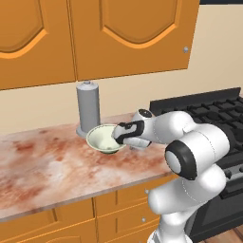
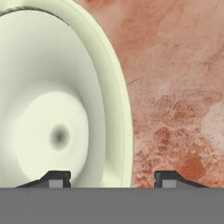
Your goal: Pick the cup and bowl from the counter and place them on the counter next to the sink.
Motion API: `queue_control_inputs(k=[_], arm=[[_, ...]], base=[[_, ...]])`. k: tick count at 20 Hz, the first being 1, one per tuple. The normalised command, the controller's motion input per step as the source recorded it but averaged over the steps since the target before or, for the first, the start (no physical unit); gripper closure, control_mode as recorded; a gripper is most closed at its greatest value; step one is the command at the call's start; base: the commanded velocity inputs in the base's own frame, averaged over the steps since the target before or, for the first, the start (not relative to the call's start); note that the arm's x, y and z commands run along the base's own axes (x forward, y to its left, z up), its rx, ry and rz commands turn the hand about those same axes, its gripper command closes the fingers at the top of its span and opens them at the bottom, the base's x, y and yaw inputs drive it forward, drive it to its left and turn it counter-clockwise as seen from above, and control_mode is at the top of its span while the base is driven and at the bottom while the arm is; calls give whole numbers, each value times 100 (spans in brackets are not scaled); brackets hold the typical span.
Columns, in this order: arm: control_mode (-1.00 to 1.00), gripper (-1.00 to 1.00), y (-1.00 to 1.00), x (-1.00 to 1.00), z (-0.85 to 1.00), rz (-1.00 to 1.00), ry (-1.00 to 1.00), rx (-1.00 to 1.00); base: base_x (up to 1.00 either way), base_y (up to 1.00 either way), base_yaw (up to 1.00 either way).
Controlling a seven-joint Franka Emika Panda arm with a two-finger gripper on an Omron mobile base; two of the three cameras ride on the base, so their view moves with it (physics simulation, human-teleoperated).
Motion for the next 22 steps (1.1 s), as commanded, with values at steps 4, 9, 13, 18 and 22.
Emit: queue_control_inputs(k=[4, 9, 13, 18, 22], arm=[[-100, 100, 0, 0, 0, 0, 0, 0], [-100, 100, 0, 0, 0, 0, 0, 0], [-100, 100, -20, -33, 27, -1, 0, 3], [-100, 100, -61, -75, 9, -4, -1, 9], [-100, 100, -52, -86, 6, 0, -3, 8]], base=[[0, 0, 0], [0, 0, 0], [0, 0, 0], [0, 0, 0], [0, 0, 0]])
